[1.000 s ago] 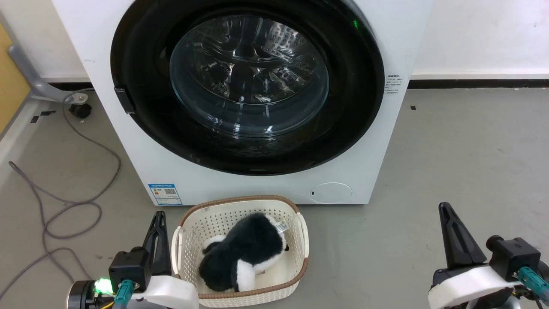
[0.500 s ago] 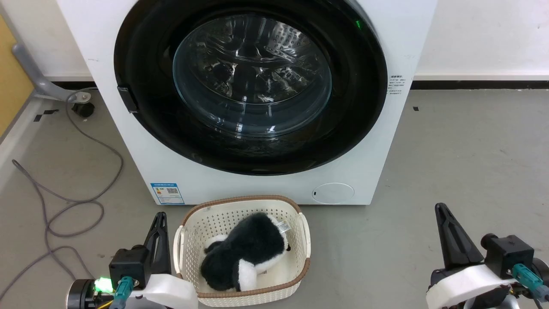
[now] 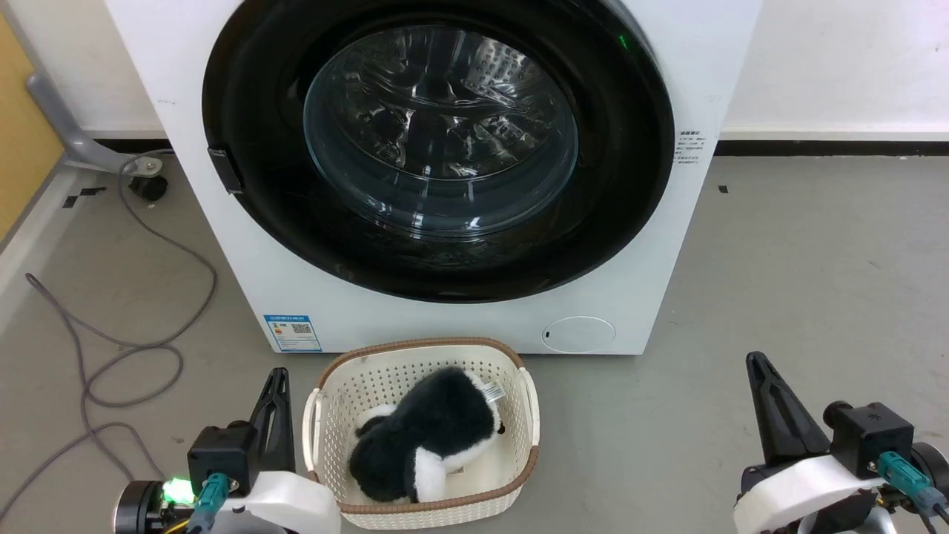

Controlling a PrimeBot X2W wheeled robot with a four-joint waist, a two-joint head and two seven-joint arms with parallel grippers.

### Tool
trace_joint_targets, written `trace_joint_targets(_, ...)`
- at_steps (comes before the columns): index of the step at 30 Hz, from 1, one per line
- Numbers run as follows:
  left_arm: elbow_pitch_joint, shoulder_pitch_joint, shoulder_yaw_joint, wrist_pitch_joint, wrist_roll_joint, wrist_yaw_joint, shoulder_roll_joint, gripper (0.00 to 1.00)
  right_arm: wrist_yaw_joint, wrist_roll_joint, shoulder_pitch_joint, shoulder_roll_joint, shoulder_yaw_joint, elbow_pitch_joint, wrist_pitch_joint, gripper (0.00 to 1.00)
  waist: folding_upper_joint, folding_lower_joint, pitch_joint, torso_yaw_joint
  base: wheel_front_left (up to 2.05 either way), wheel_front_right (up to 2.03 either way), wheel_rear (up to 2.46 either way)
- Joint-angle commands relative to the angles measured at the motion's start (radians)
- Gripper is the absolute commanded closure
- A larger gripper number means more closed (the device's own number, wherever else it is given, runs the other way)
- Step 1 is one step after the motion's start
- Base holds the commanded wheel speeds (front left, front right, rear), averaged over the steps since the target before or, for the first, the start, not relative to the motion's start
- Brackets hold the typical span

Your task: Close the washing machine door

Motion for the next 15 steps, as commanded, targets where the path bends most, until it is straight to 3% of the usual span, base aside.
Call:
trace_joint_targets(1,-0.004,-0.014,0.003,0.006,0.008,-0.009,0.0,1.0,-0.001,-0.01,0.007,0.004,0.003,-0.008,0.004,1.0,0.0,0.0,0.0,0.0,0.0,0.0,0.0)
trace_joint_targets(15,-0.009,-0.016,0.013,0.037,0.013,-0.034,-0.002,1.0,-0.001,-0.033,0.008,0.004,0.01,-0.018,0.035,1.0,0.0,0.0,0.0,0.008,0.0,0.0,0.0)
